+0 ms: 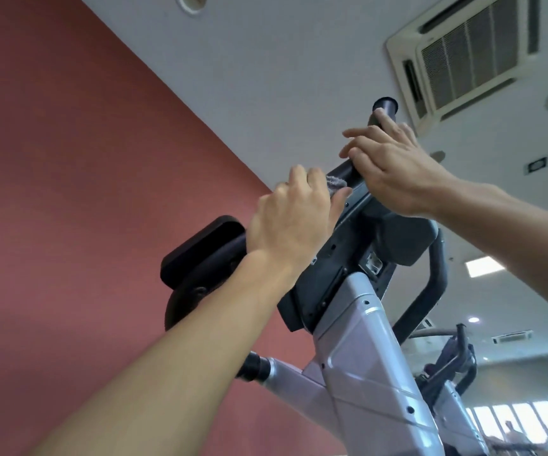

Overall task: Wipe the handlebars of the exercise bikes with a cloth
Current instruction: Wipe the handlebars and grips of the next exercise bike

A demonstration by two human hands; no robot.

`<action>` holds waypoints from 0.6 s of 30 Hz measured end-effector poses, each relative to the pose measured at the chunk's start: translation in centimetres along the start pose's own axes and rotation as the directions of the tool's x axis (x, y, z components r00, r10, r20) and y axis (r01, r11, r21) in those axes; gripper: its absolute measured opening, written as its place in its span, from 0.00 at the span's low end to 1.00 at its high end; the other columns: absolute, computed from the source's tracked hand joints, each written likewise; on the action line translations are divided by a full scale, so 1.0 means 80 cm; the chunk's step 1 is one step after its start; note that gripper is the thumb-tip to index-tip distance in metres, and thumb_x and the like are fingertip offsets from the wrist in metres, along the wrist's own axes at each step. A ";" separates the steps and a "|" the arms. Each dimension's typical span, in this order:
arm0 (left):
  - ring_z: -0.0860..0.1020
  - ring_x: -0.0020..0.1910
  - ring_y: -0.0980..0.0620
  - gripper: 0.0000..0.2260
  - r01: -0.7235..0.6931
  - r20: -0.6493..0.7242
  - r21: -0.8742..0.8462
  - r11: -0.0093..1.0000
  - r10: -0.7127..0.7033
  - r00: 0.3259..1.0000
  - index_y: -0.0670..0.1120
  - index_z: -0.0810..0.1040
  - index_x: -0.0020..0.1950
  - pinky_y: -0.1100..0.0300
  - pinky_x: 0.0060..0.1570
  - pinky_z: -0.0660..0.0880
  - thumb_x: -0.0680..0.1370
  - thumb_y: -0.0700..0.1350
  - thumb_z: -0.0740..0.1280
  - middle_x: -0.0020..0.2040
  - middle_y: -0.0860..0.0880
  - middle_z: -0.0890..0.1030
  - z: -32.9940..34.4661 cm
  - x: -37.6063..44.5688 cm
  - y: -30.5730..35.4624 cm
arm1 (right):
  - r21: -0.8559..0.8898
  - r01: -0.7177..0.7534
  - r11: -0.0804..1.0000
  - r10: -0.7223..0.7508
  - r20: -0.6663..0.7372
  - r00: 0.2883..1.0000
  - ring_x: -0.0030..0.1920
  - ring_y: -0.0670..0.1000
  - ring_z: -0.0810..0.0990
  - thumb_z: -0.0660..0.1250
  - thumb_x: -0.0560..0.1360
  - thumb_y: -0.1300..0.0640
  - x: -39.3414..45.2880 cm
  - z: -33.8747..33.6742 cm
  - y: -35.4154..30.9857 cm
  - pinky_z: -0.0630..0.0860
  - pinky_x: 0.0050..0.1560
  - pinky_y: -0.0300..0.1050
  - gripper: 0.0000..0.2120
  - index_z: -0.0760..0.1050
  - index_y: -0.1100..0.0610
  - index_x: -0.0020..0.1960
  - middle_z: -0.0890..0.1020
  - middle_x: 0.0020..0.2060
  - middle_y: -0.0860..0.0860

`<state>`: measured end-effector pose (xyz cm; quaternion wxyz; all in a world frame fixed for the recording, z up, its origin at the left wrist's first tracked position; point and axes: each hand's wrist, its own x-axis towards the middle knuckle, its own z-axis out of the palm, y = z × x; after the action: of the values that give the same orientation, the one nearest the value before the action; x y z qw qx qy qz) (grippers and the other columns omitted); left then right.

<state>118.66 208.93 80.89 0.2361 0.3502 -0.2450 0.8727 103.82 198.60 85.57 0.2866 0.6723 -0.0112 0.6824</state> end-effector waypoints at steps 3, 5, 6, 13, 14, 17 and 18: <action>0.79 0.30 0.49 0.21 0.029 -0.036 0.014 0.999 -0.029 0.999 0.45 0.77 0.50 0.60 0.26 0.57 0.82 0.62 0.56 0.39 0.49 0.76 -0.002 -0.011 -0.004 | -0.097 -0.029 0.995 0.024 -0.045 0.999 0.82 0.53 0.49 0.43 0.81 0.48 0.001 0.002 -0.010 0.41 0.81 0.59 0.27 0.79 0.54 0.60 0.70 0.75 0.50; 0.80 0.32 0.50 0.21 0.039 -0.031 0.022 0.999 -0.038 0.999 0.46 0.78 0.54 0.60 0.26 0.58 0.83 0.62 0.56 0.40 0.49 0.76 -0.006 -0.020 -0.010 | -0.178 0.000 0.984 -0.002 -0.013 1.000 0.80 0.54 0.56 0.44 0.81 0.49 0.008 -0.001 -0.017 0.41 0.80 0.59 0.26 0.81 0.55 0.56 0.75 0.71 0.51; 0.80 0.34 0.50 0.21 0.036 -0.015 0.010 0.999 -0.036 0.999 0.45 0.77 0.56 0.61 0.26 0.59 0.83 0.61 0.56 0.41 0.49 0.76 -0.009 -0.026 -0.014 | -0.203 0.026 0.979 -0.022 0.020 1.000 0.79 0.55 0.59 0.46 0.83 0.50 0.013 -0.002 -0.019 0.42 0.79 0.58 0.25 0.81 0.55 0.55 0.77 0.68 0.52; 0.79 0.30 0.48 0.22 0.022 0.037 0.019 1.000 -0.022 0.999 0.44 0.76 0.50 0.60 0.23 0.60 0.83 0.61 0.55 0.39 0.48 0.74 -0.010 -0.022 -0.017 | -0.235 0.233 0.944 -0.230 0.036 0.972 0.60 0.54 0.73 0.39 0.83 0.43 0.018 0.005 -0.001 0.62 0.71 0.53 0.25 0.71 0.50 0.42 0.79 0.46 0.47; 0.78 0.29 0.47 0.21 0.024 0.026 0.032 0.999 -0.025 0.999 0.45 0.75 0.48 0.60 0.23 0.60 0.83 0.61 0.55 0.37 0.48 0.72 -0.008 -0.013 -0.010 | -0.234 0.249 0.940 -0.247 0.041 0.968 0.60 0.53 0.73 0.39 0.83 0.43 0.017 0.005 0.003 0.63 0.70 0.52 0.25 0.71 0.50 0.43 0.79 0.47 0.47; 0.78 0.28 0.47 0.20 0.014 0.003 0.054 0.998 -0.014 1.000 0.45 0.75 0.47 0.60 0.24 0.58 0.82 0.62 0.58 0.37 0.50 0.68 -0.003 0.000 0.000 | -0.205 0.261 0.943 -0.264 0.010 0.964 0.59 0.51 0.71 0.40 0.83 0.44 0.015 0.007 0.007 0.62 0.68 0.48 0.25 0.73 0.52 0.46 0.78 0.47 0.47; 0.78 0.29 0.48 0.21 0.014 0.003 0.057 0.998 -0.014 1.000 0.45 0.76 0.50 0.60 0.24 0.59 0.82 0.62 0.58 0.38 0.50 0.69 -0.002 -0.002 -0.002 | -0.183 0.252 0.950 -0.259 -0.015 0.966 0.59 0.51 0.71 0.40 0.83 0.44 0.015 0.010 0.007 0.61 0.69 0.48 0.25 0.73 0.52 0.45 0.77 0.47 0.47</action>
<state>118.76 209.10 80.69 0.2317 0.3598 -0.2180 0.8771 104.39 198.30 86.98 0.4320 0.6261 0.0199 0.6488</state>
